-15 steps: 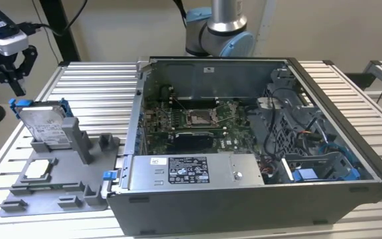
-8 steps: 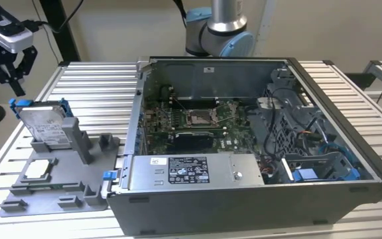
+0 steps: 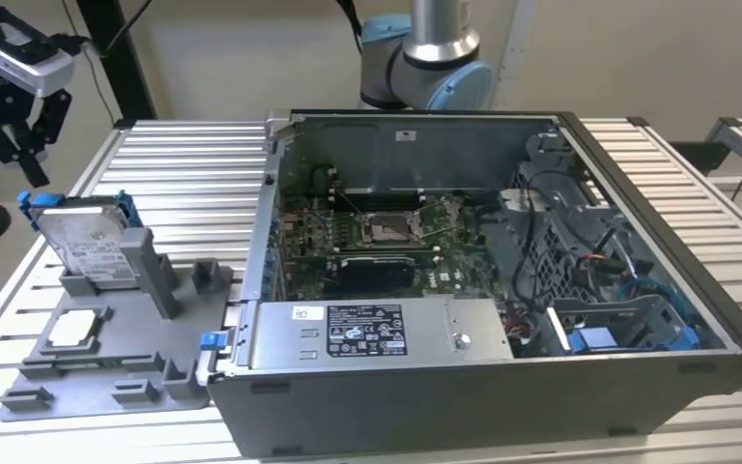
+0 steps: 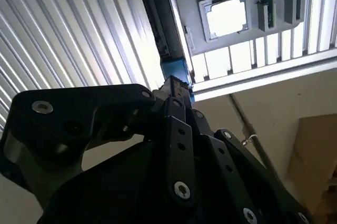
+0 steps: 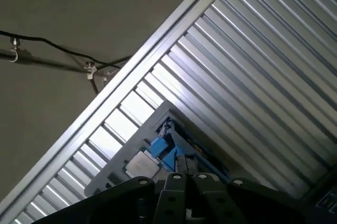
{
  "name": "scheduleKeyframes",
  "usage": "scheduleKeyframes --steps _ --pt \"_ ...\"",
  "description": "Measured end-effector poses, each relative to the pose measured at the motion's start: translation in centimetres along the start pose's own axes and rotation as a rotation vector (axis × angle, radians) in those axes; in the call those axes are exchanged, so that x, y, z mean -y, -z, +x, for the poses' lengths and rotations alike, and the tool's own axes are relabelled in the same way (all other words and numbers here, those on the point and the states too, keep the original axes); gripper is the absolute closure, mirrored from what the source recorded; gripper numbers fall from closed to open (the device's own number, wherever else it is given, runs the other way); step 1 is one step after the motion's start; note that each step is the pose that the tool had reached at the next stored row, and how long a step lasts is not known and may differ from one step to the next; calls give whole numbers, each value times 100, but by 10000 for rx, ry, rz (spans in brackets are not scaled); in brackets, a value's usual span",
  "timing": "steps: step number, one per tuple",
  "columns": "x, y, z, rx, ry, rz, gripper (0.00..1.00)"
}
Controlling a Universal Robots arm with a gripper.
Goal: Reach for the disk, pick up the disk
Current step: 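Pick up the disk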
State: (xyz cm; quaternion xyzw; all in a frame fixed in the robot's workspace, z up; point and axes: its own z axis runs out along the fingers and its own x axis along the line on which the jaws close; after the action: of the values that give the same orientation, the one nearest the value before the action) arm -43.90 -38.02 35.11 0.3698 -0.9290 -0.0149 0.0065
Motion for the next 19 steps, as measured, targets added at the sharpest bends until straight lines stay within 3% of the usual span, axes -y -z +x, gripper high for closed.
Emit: scheduleKeyframes --steps 19 --pt "-10 0 -10 -126 3366 21 100"
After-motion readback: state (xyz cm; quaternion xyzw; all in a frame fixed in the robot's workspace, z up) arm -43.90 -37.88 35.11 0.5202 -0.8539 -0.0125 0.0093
